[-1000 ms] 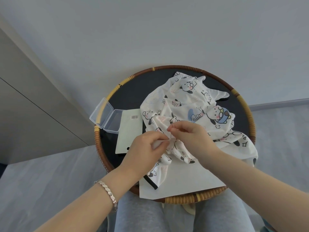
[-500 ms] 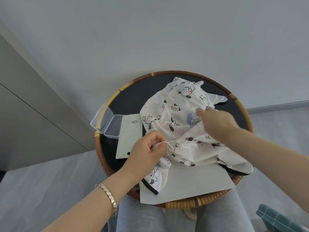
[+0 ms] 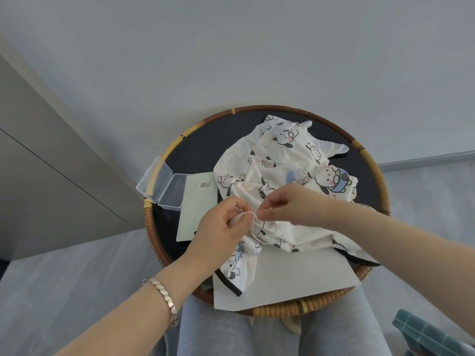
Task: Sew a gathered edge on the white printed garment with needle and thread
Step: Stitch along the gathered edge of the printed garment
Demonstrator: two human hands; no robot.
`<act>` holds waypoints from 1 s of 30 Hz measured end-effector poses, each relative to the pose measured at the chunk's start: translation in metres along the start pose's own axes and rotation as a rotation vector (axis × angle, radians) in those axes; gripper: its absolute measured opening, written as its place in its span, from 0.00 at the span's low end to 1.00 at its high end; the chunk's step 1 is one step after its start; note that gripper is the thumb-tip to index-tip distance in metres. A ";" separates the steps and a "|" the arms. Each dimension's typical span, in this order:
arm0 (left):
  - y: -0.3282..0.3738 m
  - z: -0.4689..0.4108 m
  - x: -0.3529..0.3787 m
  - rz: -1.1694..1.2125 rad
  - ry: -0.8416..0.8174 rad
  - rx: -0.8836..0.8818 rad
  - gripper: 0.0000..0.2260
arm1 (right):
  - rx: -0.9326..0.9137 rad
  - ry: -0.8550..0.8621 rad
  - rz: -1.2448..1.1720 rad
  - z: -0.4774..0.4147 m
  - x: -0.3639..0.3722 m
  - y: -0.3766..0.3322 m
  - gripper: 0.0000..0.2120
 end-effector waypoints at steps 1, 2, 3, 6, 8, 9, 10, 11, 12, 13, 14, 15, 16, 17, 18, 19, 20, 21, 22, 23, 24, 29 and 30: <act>0.000 0.000 0.000 -0.002 -0.003 0.003 0.05 | 0.011 0.023 -0.013 -0.001 0.000 0.001 0.05; 0.000 0.001 -0.001 -0.002 -0.009 0.004 0.05 | 0.038 0.074 -0.038 -0.004 -0.003 0.004 0.06; 0.000 0.001 -0.001 -0.008 -0.013 0.002 0.05 | 0.081 0.152 -0.045 -0.009 -0.009 0.010 0.06; -0.001 0.002 -0.004 -0.022 -0.019 -0.005 0.06 | 0.349 0.455 0.236 -0.023 -0.043 0.045 0.09; -0.001 0.002 -0.005 -0.020 -0.014 0.002 0.06 | 0.500 0.587 0.549 -0.021 -0.064 0.060 0.09; -0.001 0.002 -0.005 -0.021 -0.014 0.005 0.06 | 0.512 0.620 0.624 -0.019 -0.069 0.063 0.07; 0.000 0.002 -0.004 -0.020 -0.014 0.007 0.06 | 0.497 0.627 0.643 -0.019 -0.071 0.061 0.07; 0.001 0.002 -0.004 -0.018 -0.016 0.009 0.05 | 0.450 0.610 0.612 -0.018 -0.069 0.056 0.07; 0.001 0.002 -0.003 -0.013 -0.016 0.012 0.04 | 0.358 0.582 0.532 -0.018 -0.063 0.050 0.06; 0.002 0.002 -0.002 -0.008 -0.014 0.016 0.04 | 0.242 0.524 0.401 -0.016 -0.053 0.040 0.03; 0.003 0.002 -0.002 -0.003 -0.013 0.019 0.04 | 0.139 0.416 0.256 -0.014 -0.042 0.029 0.03; 0.004 0.002 -0.002 0.000 -0.012 0.020 0.04 | 0.073 0.273 0.133 -0.011 -0.029 0.018 0.04; 0.004 0.001 -0.002 0.001 -0.009 0.022 0.05 | 0.038 0.129 0.044 -0.006 -0.016 0.010 0.06; 0.004 0.001 -0.002 -0.001 -0.004 0.022 0.05 | 0.021 0.021 0.001 -0.003 -0.006 0.005 0.07; 0.004 0.001 -0.003 -0.005 -0.002 0.023 0.06 | 0.004 -0.016 -0.018 -0.001 0.000 0.002 0.07; 0.004 0.001 -0.003 -0.009 -0.004 0.024 0.06 | -0.008 0.003 -0.017 0.000 0.001 0.001 0.07; 0.005 0.002 -0.004 -0.013 -0.009 0.027 0.06 | -0.007 0.052 -0.021 -0.001 -0.001 0.002 0.07; 0.004 0.002 -0.004 -0.015 -0.014 0.030 0.05 | -0.002 0.095 -0.023 -0.001 -0.003 0.003 0.07; 0.004 0.002 -0.004 -0.016 -0.015 0.031 0.04 | 0.009 0.119 -0.040 -0.001 -0.005 0.005 0.07; 0.003 0.002 -0.005 -0.015 -0.012 0.030 0.04 | 0.030 0.129 -0.066 -0.001 -0.006 0.008 0.07; 0.002 0.002 -0.006 -0.011 -0.011 0.028 0.04 | 0.066 0.148 -0.104 -0.001 -0.009 0.011 0.07; 0.003 0.004 -0.007 -0.006 -0.030 0.029 0.06 | 0.316 0.406 -0.078 -0.009 -0.036 0.038 0.10; 0.003 0.005 -0.007 -0.004 -0.033 0.030 0.07 | 0.347 0.437 -0.031 -0.010 -0.041 0.043 0.11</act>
Point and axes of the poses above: each hand's wrist, its own z-axis away from the middle knuckle, its own x-axis out of the palm, y = z × x, the point moved 4 cm from there along -z, towards the middle knuckle, and after that the axes turned 4 degrees about y, right-handed, at the moved point
